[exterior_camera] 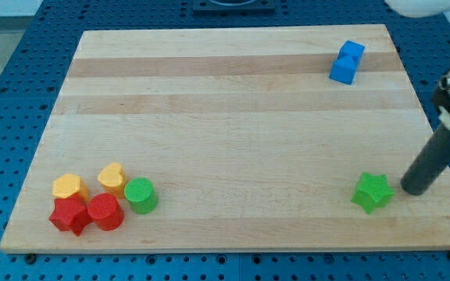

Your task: Push the green star towards the bottom center

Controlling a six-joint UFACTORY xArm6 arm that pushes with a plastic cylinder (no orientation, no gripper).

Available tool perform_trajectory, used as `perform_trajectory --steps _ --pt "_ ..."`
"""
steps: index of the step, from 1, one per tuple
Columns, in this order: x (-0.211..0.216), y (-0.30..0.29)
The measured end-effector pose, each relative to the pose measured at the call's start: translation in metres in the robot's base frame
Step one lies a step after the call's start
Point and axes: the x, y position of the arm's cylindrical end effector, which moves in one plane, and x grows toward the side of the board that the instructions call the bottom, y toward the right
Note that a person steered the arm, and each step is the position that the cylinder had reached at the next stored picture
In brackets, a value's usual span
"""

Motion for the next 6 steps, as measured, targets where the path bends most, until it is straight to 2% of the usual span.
perform_trajectory --steps 3,4,5,6 --pt "0.007 -0.097" --pt "-0.002 -0.1" --pt "0.014 -0.048" --pt "0.044 -0.052"
